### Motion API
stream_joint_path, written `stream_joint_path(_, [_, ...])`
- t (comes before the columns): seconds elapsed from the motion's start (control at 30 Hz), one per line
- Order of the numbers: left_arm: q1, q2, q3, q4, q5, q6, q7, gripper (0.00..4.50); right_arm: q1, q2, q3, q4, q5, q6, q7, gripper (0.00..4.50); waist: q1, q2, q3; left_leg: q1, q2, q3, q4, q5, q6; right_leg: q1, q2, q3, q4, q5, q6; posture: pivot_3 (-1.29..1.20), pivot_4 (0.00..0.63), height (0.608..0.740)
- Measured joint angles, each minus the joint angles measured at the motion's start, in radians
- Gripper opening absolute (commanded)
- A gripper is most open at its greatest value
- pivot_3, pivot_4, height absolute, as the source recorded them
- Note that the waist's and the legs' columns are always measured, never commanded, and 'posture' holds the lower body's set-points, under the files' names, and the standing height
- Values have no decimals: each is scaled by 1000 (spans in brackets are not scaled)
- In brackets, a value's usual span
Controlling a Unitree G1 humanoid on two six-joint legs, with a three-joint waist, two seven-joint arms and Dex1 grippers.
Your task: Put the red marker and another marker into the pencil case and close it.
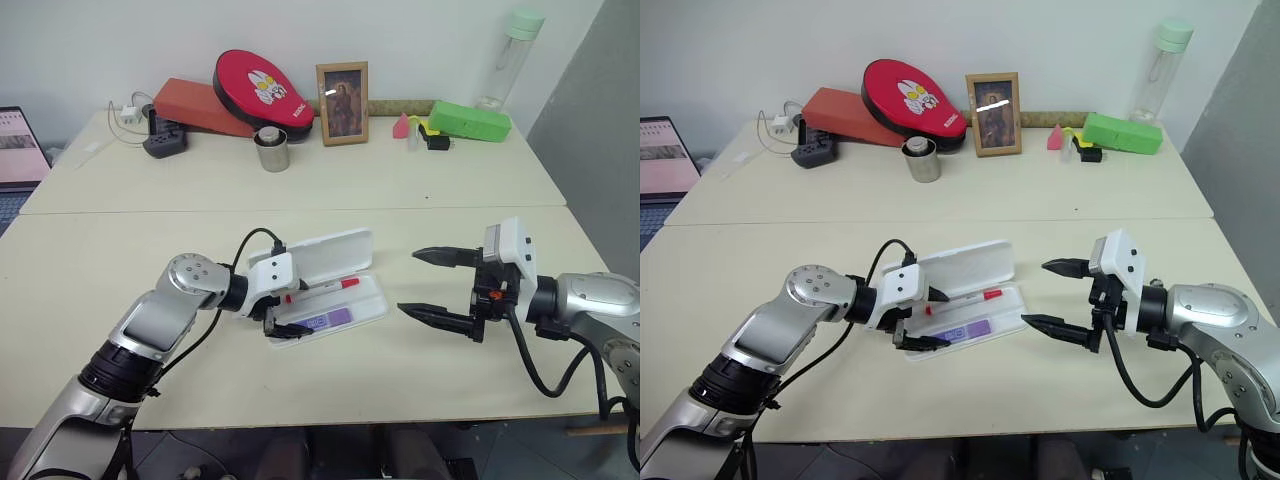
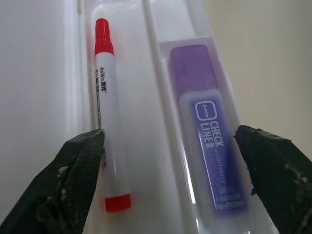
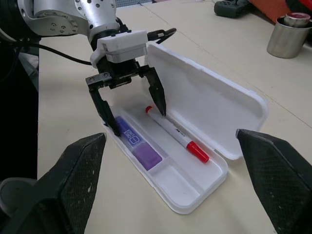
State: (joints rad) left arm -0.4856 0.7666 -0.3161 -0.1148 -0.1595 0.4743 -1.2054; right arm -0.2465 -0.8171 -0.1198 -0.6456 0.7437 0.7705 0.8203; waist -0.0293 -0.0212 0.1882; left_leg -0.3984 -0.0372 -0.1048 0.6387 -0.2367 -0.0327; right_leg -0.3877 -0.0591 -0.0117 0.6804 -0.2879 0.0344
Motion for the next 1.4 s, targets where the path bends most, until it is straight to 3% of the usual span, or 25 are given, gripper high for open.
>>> stream_joint_path(0.23, [-1,-12,8,0,0,0,21,4485,0,0,0,14,-10,0,-7,4500,0,0,0,0,0,0,1,0,0,0,0,0,0,0,0,0,150,740])
stream_joint_path(0.47, [-6,-42,58,-55,-92,73,31,4485,20,-6,-28,25,-15,2,-25,4500,1,0,0,-1,0,0,2,0,0,1,0,0,0,0,0,0,150,740])
stream_joint_path(0.63, [6,-71,94,-117,-154,127,63,4485,25,-10,-76,95,-73,49,-153,4500,0,0,0,-1,0,0,3,0,0,1,0,1,1,0,0,0,150,740])
stream_joint_path(0.83, [11,-278,128,-175,-236,125,188,4485,30,9,-110,275,-262,245,-470,4500,6,0,0,-2,-1,1,5,0,0,1,-2,2,1,0,0,0,150,740])
stream_joint_path(0.97, [2,-336,124,-171,-231,119,244,4485,29,13,-103,337,-328,255,-528,4500,2,1,-1,0,-1,3,4,0,0,1,-1,2,2,0,0,0,150,740])
stream_joint_path(1.1, [-28,-478,67,-124,-171,28,347,4485,13,74,-108,466,-378,252,-578,4500,4,1,-1,0,-1,8,5,0,0,3,-1,2,1,1,2,0,150,740])
stream_joint_path(1.27, [-39,-507,37,-103,-141,-14,368,4485,4,93,-115,515,-390,240,-564,4500,-2,2,-2,0,-1,9,5,0,1,2,0,3,1,1,2,0,150,740])
stream_joint_path(1.4, [-40,-507,27,-102,-140,-23,366,4500,-2,101,-115,536,-401,217,-552,3808,-2,2,-2,1,-1,9,6,0,1,2,0,3,1,1,2,0,150,740])
